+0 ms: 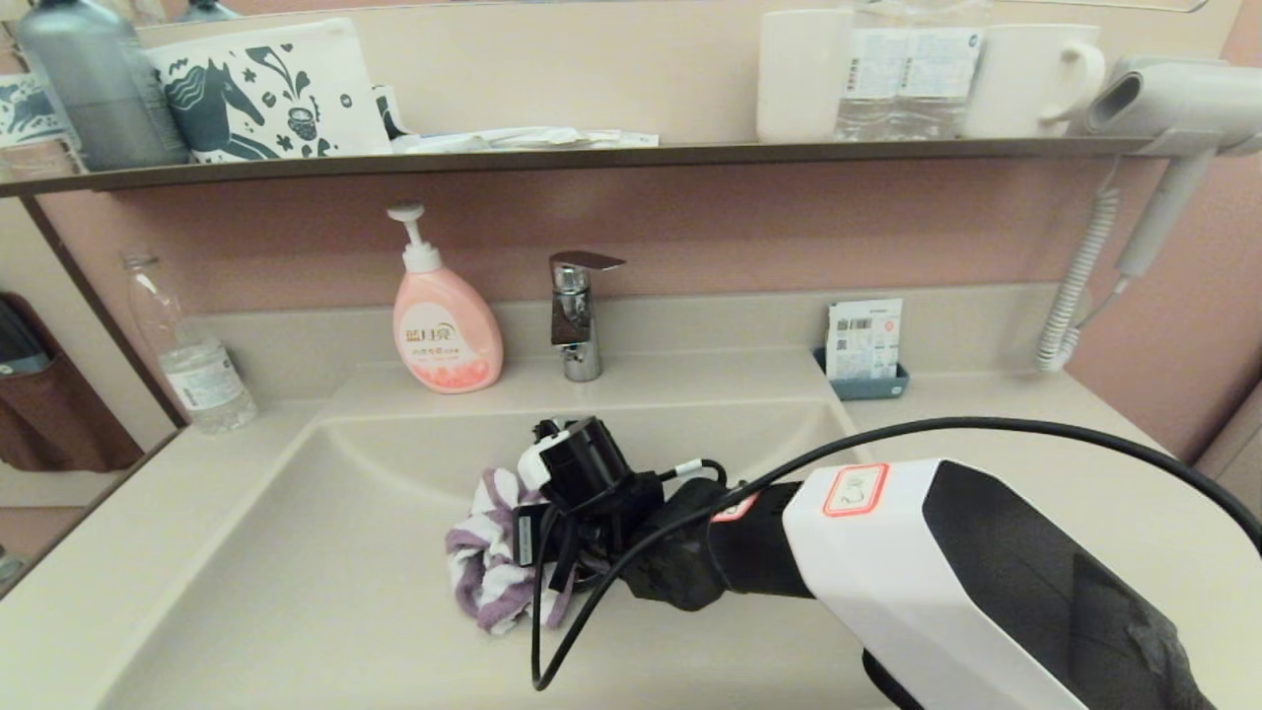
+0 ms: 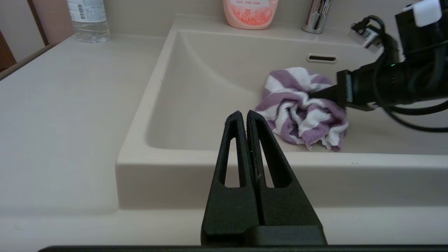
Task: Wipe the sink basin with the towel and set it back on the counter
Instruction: Wipe the sink
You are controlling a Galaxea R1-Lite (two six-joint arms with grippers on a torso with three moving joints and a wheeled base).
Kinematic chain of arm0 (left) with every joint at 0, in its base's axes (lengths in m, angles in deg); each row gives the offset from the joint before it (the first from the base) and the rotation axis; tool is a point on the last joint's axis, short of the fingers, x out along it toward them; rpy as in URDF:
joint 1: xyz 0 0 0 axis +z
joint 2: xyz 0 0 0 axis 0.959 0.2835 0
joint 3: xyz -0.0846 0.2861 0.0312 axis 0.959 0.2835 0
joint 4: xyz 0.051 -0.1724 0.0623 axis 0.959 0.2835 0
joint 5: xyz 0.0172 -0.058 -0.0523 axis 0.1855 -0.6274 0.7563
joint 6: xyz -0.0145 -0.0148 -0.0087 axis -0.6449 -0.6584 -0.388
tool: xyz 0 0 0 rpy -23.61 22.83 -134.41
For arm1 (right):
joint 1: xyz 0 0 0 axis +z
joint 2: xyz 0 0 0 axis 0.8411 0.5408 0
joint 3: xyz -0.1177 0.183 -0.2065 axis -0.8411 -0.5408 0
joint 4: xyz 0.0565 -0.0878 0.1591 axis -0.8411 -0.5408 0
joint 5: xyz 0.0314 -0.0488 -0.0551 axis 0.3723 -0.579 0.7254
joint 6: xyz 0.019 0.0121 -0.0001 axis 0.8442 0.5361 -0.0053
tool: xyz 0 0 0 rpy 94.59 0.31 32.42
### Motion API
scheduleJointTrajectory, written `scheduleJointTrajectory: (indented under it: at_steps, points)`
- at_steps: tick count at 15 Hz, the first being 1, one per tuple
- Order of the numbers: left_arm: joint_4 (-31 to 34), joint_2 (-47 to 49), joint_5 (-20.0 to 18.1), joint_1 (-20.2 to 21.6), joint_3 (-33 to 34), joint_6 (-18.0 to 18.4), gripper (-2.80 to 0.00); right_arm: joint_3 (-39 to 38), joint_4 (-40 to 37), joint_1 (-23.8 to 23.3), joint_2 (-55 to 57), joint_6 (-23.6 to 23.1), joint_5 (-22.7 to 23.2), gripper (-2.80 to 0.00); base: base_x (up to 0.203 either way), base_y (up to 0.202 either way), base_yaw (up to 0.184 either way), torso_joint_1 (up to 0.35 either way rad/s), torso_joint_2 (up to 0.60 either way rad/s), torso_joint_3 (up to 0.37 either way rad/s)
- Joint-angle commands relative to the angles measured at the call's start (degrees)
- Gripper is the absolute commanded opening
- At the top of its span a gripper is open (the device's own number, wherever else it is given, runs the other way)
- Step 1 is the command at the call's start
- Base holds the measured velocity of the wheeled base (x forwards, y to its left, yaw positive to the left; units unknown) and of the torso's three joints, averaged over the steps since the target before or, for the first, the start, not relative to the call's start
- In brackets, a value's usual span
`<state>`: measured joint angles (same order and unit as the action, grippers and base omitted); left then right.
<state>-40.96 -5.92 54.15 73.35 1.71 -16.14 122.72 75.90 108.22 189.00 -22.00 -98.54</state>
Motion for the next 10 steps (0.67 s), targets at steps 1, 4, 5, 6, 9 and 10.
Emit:
scheduleJointTrajectory:
  at_steps: [1,4,5,6,9,10]
  points:
    - [-0.04,0.04,0.0,0.01,0.0,-0.02,-2.8,-0.15,-3.82,-0.64,-2.37,-0.01,-2.83,-2.8,0.0,0.0,0.0,0.0,0.0,0.0]
    - [-0.04,0.04,0.0,0.01,0.0,-0.02,-2.8,-1.68,-4.67,-2.49,-3.13,-1.74,-11.62,-2.8,0.0,0.0,0.0,0.0,0.0,0.0]
    - [-0.04,0.04,0.0,0.01,0.0,-0.02,-2.8,-3.85,-4.65,-3.04,-4.09,-1.75,-12.65,-2.8,0.0,0.0,0.0,0.0,0.0,0.0]
    - [-0.04,0.04,0.0,0.01,0.0,-0.02,-2.8,-6.1,-4.65,-3.71,-5.34,-1.75,-13.51,-2.8,0.0,0.0,0.0,0.0,0.0,0.0]
    - [-0.04,0.04,0.0,0.01,0.0,-0.02,-2.8,-14.12,-5.58,-6.13,-9.88,-1.67,-16.07,-2.8,0.0,0.0,0.0,0.0,0.0,0.0]
    - [-0.04,0.04,0.0,0.01,0.0,-0.02,-2.8,-16.31,-7.76,-7.07,-12.02,-1.6,-16.32,-2.8,0.0,0.0,0.0,0.0,0.0,0.0]
